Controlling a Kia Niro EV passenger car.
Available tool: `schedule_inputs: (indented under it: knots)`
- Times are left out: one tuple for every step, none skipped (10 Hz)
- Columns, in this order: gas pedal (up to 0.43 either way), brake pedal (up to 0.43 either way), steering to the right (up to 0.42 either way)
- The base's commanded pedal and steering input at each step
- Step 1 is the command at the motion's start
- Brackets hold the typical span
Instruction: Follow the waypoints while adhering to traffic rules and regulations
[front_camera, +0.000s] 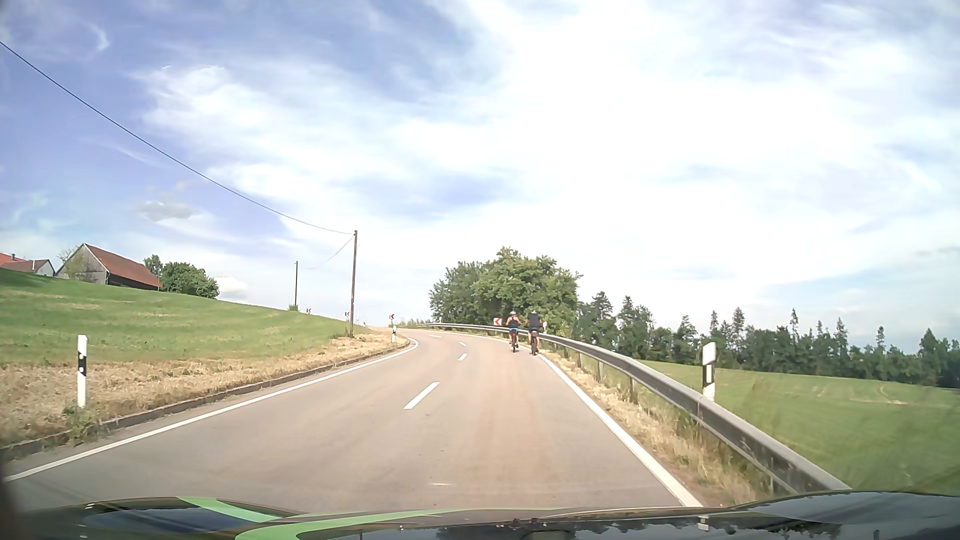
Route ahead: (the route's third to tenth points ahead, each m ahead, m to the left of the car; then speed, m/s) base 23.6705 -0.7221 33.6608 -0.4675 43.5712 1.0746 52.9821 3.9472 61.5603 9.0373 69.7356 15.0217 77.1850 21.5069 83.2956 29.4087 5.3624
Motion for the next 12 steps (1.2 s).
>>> schedule_inputs:
  knots:
    - [0.228,0.0,0.004]
    - [0.228,0.0,0.004]
    - [0.228,0.0,0.004]
    - [0.228,0.0,0.004]
    - [0.228,0.0,0.004]
    - [0.228,0.0,0.004]
    - [0.228,0.0,0.003]
    - [0.228,0.0,0.003]
    - [0.228,0.0,0.003]
    - [0.228,0.0,0.003]
    - [0.228,0.0,0.003]
    - [0.228,0.0,0.002]
